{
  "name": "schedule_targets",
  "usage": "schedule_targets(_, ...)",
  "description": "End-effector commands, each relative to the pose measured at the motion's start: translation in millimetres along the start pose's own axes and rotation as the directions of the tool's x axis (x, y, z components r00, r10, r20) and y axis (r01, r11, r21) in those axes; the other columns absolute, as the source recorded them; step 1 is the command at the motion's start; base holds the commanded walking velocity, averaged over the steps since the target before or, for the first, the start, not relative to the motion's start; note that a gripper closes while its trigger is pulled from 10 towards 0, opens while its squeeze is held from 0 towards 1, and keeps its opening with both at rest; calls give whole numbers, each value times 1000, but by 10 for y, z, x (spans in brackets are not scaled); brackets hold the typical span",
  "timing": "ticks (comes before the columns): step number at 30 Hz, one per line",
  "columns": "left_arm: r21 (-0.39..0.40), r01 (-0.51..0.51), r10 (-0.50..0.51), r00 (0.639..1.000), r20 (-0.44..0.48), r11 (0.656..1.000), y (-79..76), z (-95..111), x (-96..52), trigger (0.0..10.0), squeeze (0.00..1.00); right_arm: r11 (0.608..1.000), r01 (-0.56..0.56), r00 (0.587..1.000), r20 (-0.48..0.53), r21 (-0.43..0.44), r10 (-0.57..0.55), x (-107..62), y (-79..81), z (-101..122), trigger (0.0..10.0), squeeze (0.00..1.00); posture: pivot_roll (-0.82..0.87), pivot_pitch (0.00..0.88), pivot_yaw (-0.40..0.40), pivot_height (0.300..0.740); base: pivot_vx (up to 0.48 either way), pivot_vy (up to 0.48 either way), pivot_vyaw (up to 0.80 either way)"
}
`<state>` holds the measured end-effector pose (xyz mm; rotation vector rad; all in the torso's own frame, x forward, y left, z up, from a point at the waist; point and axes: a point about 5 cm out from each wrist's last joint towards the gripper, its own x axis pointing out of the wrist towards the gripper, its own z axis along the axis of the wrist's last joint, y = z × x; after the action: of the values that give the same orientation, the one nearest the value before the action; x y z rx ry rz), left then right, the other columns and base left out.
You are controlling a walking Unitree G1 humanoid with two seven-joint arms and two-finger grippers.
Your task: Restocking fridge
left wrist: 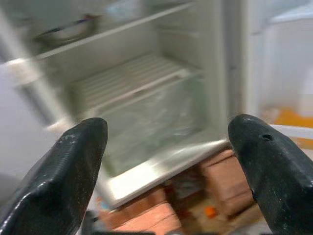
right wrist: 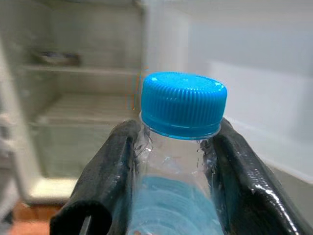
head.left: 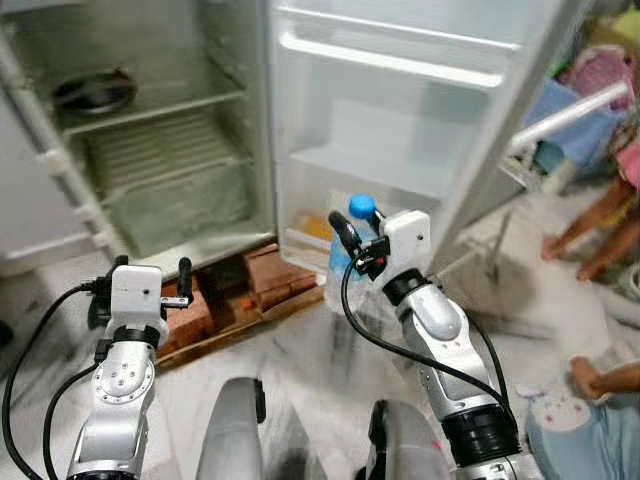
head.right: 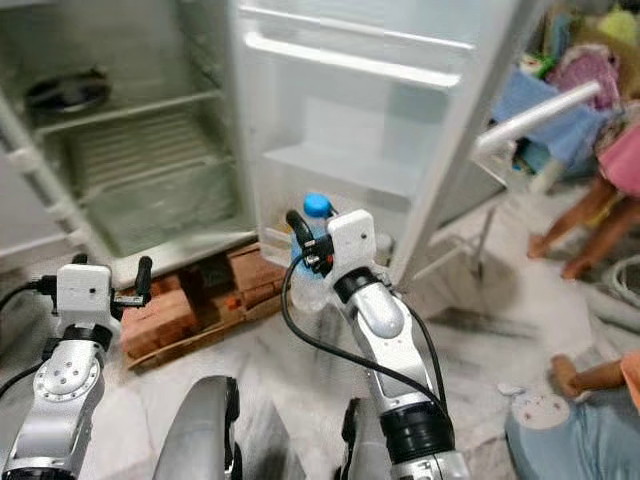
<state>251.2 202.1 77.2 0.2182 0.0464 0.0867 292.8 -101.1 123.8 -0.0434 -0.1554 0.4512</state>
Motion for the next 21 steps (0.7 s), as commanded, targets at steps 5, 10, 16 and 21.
schedule_targets(5,17,-13,13,1000,-2,1000,66,-4,3,10000,0,1000,8,998,68,-16,-7,79,5,147,10000,0,98,88,-17,641,387,0,0)
schedule_targets(10,15,-20,20,1000,-6,1000,62,-11,7,10000,0,1000,8,998,68,-18,-6,80,6,145,10000,0,98,87,-17,641,0,0,0)
schedule_targets(16,22,-18,18,1000,-4,1000,58,-11,13,10000,0,1000,8,998,70,-20,-7,82,5,149,10000,0,95,84,-18,641,0,0,0)
schedule_targets(21,29,-2,2,1000,19,1000,53,16,26,10000,0,1000,8,997,79,-24,-6,101,-1,172,10000,0,96,82,-18,641,0,0,0)
